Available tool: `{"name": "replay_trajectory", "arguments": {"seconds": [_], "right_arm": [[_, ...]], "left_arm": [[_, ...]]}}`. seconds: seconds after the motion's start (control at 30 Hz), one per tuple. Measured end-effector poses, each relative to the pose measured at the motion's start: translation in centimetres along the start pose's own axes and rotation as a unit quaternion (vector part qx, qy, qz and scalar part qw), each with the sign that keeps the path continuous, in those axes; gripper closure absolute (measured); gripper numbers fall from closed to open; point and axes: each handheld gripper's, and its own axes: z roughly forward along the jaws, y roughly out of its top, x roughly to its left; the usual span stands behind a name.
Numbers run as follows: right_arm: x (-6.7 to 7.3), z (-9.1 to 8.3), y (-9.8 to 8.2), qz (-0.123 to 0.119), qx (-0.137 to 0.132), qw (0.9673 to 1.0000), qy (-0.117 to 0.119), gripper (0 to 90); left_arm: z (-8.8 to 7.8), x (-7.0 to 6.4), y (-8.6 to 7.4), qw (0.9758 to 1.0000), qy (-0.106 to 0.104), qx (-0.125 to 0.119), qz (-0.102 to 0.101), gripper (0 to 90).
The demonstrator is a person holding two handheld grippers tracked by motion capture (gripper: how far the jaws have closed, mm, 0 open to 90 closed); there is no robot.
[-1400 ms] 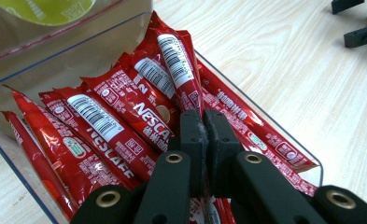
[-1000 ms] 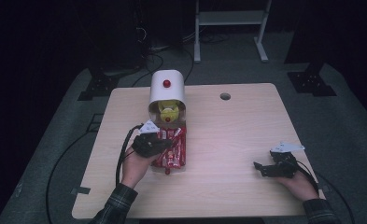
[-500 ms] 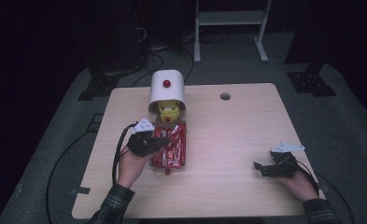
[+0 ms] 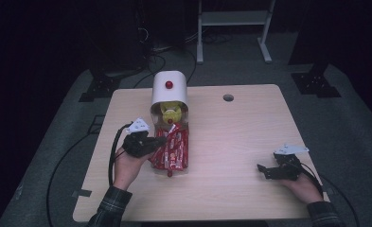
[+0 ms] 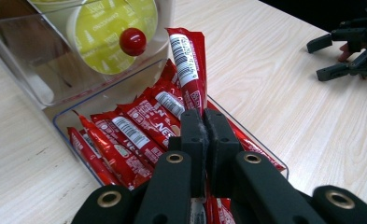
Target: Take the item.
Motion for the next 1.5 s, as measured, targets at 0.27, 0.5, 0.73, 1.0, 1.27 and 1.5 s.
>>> {"name": "replay_trajectory", "arguments": {"seconds": [0.27,0.5,0.73,1.0,1.27,1.5], "right_arm": [[0.0,0.0,0.0,0.000,0.000,1.0000,0.000,11.4],[0.0,0.0,0.0,0.000,0.000,1.0000,0.000,11.4],[0.0,0.0,0.0,0.000,0.000,1.0000,0.000,11.4],[0.0,0.0,0.0,0.000,0.000,1.0000,0.000,11.4],[0.0,0.0,0.0,0.000,0.000,1.0000,0.000,11.4],[0.0,0.0,0.0,0.000,0.000,1.0000,0.000,11.4]], "left_arm": [[-0.7,0.3,-0.1,0.9999,0.011,-0.007,0.000,87.5],[-1.0,0.6,-0.2,0.9999,0.012,-0.008,-0.001,87.5],[-1.9,1.1,-0.2,0.9997,0.016,-0.016,-0.007,87.5],[-2.5,1.7,-0.4,0.9995,0.021,-0.018,-0.014,87.5],[-3.1,2.6,-0.9,0.9992,0.029,-0.013,-0.023,87.5],[-3.6,3.4,-1.5,0.9987,0.039,-0.008,-0.033,87.5]]}}
